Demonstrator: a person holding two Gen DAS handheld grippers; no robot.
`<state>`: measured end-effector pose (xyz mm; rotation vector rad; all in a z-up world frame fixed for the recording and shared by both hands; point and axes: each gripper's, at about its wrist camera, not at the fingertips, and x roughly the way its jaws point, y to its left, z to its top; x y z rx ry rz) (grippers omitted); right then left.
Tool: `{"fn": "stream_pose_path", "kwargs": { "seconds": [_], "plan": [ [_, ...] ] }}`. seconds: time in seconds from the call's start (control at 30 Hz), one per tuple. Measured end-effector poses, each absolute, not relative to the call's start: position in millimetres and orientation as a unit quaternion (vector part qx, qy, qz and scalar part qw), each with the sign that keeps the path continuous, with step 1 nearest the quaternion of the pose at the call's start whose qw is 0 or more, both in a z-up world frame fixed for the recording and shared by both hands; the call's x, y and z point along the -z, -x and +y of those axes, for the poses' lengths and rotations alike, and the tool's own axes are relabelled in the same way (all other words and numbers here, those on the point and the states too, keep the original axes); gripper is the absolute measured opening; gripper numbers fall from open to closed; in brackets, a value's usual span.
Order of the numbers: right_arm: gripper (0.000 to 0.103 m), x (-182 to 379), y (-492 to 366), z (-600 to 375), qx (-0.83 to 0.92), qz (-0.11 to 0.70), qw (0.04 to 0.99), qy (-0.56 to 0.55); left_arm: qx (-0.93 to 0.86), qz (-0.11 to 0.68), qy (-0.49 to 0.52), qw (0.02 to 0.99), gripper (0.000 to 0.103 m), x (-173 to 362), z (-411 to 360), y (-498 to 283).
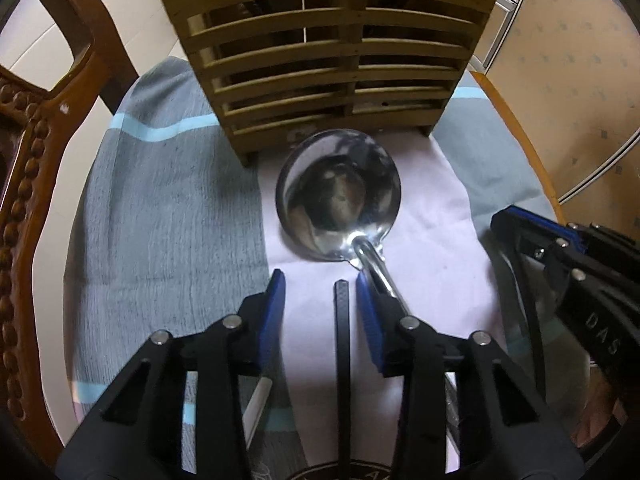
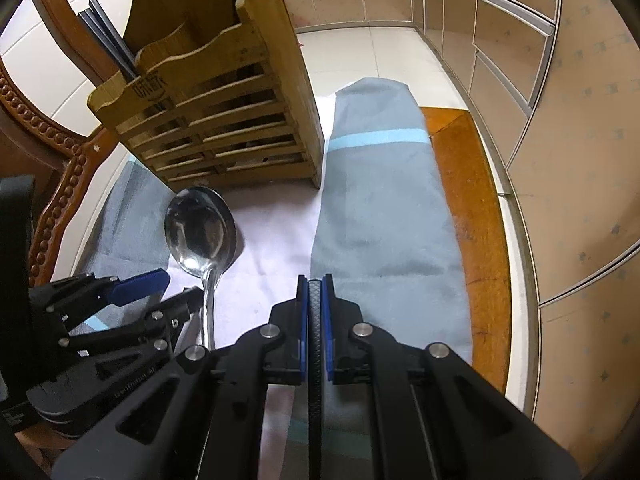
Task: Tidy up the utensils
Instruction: 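Grasp a black chopstick with the left tool while the right tool grasps another, then lift both held chopsticks and carry them toward the wooden holder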
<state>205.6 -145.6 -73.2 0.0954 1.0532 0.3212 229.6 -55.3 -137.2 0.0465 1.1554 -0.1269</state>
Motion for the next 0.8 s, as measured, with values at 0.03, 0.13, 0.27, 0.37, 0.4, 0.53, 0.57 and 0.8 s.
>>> {"fn": "stream_pose_path", "kwargs": {
  "seconds": [0.03,0.13,0.27,0.37,0.4,0.53,0.57,0.8],
  "plan": [
    [0.007,74,-206,-145,-0.152,0.501,0.851,-0.044,0.062,0.542,-0.023,0.838,0.019,137,-57,-229],
    [0.007,75,-209,-142,-0.151,0.501,0.851,-0.043,0.066,0.539,-0.033,0.839,0.007,139,-60,-233],
    [0.007,69,-205,-140,-0.154,0.495,0.854,-0.044,0.071,0.533,-0.039,0.842,0.007,134,-61,-227],
    [0.007,58,-200,-141,-0.156,0.488,0.858,-0.046,0.075,0.516,-0.03,0.853,0.007,112,-57,-213],
    [0.007,55,-197,-142,-0.157,0.486,0.859,-0.047,0.076,0.506,-0.028,0.859,0.007,101,-55,-208],
    [0.007,32,-185,-144,-0.165,0.468,0.866,-0.052,0.07,0.456,-0.048,0.886,0.007,60,-51,-184],
    [0.007,23,-179,-146,-0.169,0.46,0.87,-0.054,0.07,0.443,-0.052,0.892,0.007,48,-51,-176],
    [0.007,-28,-135,-168,-0.178,0.413,0.89,-0.075,0.084,0.373,-0.033,0.924,0.007,-14,-38,-138]
  ]
}}
